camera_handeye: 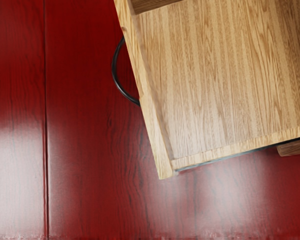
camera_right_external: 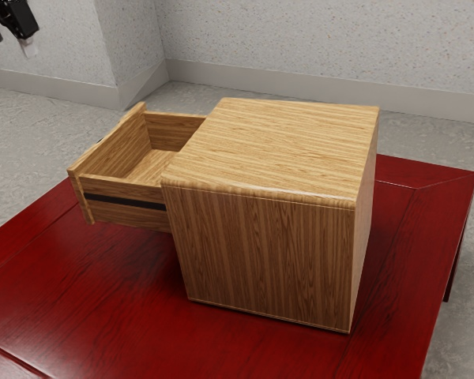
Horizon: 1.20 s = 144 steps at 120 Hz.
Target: Push the drawer handle with one arm to close the drawer
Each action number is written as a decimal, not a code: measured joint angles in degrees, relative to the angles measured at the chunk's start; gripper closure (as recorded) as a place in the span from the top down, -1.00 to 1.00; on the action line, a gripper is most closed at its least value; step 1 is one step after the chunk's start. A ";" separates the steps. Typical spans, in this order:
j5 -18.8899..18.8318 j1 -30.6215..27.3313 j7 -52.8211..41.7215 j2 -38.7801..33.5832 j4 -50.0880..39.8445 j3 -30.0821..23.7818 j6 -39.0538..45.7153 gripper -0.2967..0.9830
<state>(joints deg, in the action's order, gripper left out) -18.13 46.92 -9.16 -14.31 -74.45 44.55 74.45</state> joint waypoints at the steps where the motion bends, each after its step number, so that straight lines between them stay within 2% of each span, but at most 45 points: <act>1: -0.03 -0.03 -0.08 0.00 -0.04 0.01 -0.11 0.54; 17: -0.34 0.00 -1.22 0.07 -1.46 -0.03 -1.76 0.54; 33: -0.65 -1.63 -2.51 0.02 -6.74 0.07 -2.17 0.54; 64: -0.52 -3.82 -14.10 0.92 -15.51 2.60 9.31 0.54; 84: -0.23 -3.47 -22.26 0.40 -18.28 4.88 15.86 0.03; 99: 0.55 -3.13 -30.22 -0.26 -21.07 7.26 19.83 -0.20; 112: 1.13 -2.62 -38.57 -0.34 -23.17 7.75 22.57 -0.29; 120: 1.13 -2.40 -43.15 -0.61 -24.60 8.55 23.66 -0.27; 144: 0.99 10.26 -56.03 -2.38 -25.24 21.68 26.54 -0.38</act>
<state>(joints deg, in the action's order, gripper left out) -17.14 57.18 -65.18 -16.69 -99.69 66.23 101.00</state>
